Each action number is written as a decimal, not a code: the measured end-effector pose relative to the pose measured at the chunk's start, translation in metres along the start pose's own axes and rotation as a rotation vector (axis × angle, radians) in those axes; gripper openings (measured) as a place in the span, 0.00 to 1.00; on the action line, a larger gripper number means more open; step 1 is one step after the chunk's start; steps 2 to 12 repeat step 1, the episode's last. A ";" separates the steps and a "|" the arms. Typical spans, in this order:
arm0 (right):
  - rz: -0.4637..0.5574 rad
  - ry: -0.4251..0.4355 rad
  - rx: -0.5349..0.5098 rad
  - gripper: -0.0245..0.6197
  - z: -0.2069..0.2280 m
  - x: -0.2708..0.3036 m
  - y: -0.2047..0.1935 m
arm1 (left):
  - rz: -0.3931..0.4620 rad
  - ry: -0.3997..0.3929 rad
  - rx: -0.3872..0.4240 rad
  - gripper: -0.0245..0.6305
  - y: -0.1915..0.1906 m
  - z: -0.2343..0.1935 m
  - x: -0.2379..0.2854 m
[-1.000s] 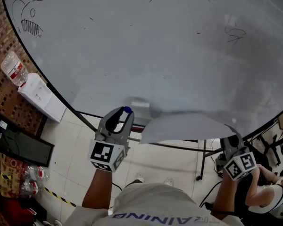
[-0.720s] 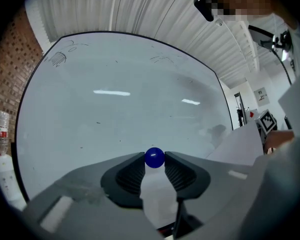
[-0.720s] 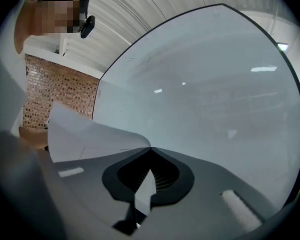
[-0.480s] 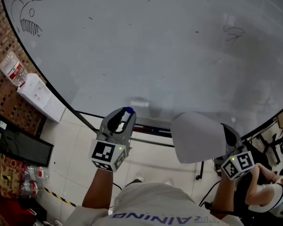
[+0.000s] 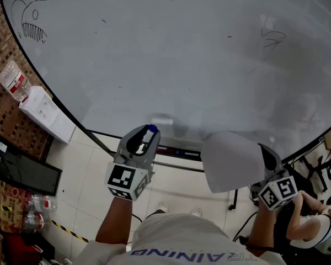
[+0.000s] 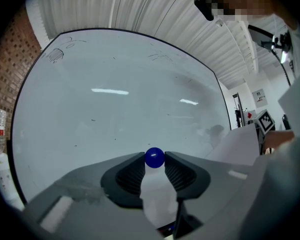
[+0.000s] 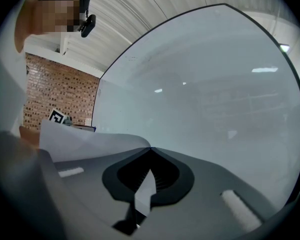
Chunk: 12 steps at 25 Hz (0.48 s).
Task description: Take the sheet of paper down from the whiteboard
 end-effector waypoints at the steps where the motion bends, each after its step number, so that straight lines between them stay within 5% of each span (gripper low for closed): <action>1: -0.001 0.000 0.000 0.05 0.000 0.000 0.000 | -0.004 -0.001 -0.002 0.24 -0.001 0.000 0.000; 12: -0.001 0.000 0.000 0.05 0.000 0.000 0.000 | -0.004 -0.001 -0.002 0.24 -0.001 0.000 0.000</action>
Point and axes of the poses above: the fingertips, and each gripper's own axes: x forward along the fingers, z to its right, y out of its top, the point moved 9 cm from there along -x, backward along the fingers, and after that the axes turned 13 degrees about z, right-handed, at the moved point
